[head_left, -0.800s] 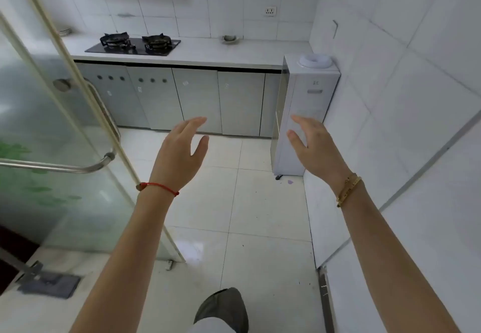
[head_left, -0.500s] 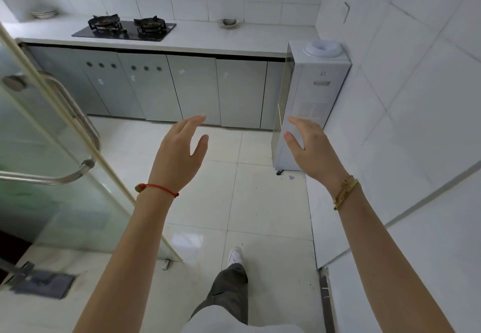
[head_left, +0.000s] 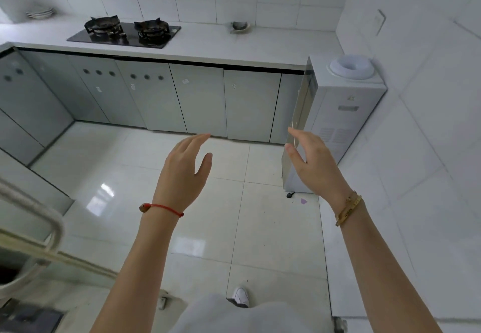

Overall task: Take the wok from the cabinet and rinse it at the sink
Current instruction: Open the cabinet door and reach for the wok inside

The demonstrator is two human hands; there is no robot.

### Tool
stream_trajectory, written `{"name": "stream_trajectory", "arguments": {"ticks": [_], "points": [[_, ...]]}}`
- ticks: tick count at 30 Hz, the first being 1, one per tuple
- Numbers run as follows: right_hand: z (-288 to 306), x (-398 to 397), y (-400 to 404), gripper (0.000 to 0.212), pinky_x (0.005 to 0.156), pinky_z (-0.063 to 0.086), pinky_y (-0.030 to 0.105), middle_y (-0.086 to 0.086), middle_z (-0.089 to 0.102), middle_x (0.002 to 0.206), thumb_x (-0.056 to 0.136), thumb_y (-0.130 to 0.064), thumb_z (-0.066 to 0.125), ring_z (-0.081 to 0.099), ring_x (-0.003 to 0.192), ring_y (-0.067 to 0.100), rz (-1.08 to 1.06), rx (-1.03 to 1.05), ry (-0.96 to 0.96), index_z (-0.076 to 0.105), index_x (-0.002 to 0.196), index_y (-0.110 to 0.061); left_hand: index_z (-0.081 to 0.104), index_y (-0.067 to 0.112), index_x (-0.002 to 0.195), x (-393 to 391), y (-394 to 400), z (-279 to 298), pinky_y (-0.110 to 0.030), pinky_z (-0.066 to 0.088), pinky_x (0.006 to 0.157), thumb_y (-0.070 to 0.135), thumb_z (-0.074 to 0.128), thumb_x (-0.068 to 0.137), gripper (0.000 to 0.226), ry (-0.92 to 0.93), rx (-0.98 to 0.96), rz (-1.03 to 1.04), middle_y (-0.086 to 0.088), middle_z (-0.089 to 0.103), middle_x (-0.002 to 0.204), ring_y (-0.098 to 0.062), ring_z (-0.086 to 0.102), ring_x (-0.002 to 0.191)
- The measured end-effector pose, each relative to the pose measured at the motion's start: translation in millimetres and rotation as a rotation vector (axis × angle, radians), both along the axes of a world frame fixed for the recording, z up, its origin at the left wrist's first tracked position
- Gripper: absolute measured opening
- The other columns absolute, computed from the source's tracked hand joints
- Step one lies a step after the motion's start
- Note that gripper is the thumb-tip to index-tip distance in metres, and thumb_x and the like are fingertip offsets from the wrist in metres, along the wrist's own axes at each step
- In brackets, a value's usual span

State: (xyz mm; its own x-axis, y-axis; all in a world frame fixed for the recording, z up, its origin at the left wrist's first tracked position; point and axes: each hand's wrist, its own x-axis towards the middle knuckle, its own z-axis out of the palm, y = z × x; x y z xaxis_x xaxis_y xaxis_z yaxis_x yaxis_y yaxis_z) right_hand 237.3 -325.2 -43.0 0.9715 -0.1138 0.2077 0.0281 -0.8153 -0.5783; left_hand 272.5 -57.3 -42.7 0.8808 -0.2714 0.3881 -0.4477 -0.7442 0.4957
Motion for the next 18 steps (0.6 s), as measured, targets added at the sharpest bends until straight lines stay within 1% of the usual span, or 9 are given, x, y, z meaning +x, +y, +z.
{"name": "stream_trajectory", "arguments": {"ticks": [3,7,11,15,18], "points": [[-3.7,35.1,-5.6,0.048,0.115,0.029,0.034,0.004,0.048,0.146,0.103,-0.036,0.041,0.037,0.139,0.017,-0.006,0.011,0.006,0.041,0.146,-0.015,0.054,0.011,0.137,34.4,-4.3,-3.0,-0.026,0.037,0.107,0.016,0.055,0.097,0.040,0.024,0.002,0.010,-0.005,0.060,0.134,-0.021,0.053,0.127],[-11.4,76.6,-12.6,0.049,0.116,0.029,0.036,0.004,0.047,0.147,0.103,-0.036,0.040,0.036,0.139,0.018,-0.002,0.022,0.027,0.041,0.146,-0.014,0.054,0.010,0.136,77.7,-8.8,-5.2,-0.033,0.041,0.108,0.015,0.055,0.097,0.039,0.052,0.000,0.026,-0.006,0.060,0.134,-0.022,0.054,0.127],[-22.5,119.4,-18.6,0.048,0.116,0.030,0.036,0.003,0.048,0.146,0.102,-0.037,0.040,0.037,0.138,0.017,0.014,0.040,0.052,0.042,0.146,-0.015,0.054,0.010,0.136,122.4,-14.5,-10.4,-0.034,0.041,0.108,0.016,0.055,0.097,0.039,0.075,-0.002,0.054,-0.006,0.060,0.134,-0.022,0.053,0.127],[-31.3,175.6,-24.8,0.049,0.116,0.029,0.034,0.003,0.047,0.146,0.102,-0.038,0.040,0.036,0.139,0.017,0.053,0.047,0.071,0.042,0.146,-0.015,0.054,0.011,0.136,171.4,-29.2,-18.0,-0.033,0.041,0.108,0.017,0.054,0.098,0.039,0.102,-0.002,0.082,-0.005,0.060,0.134,-0.021,0.053,0.127],[-34.0,226.5,-32.0,0.049,0.113,0.026,0.027,0.001,0.047,0.146,0.102,-0.037,0.040,0.037,0.138,0.015,0.087,0.040,0.074,0.042,0.146,-0.015,0.054,0.011,0.136,215.2,-42.1,-20.6,-0.029,0.039,0.107,0.017,0.054,0.097,0.039,0.110,0.005,0.105,-0.004,0.060,0.134,-0.020,0.053,0.127]]}}
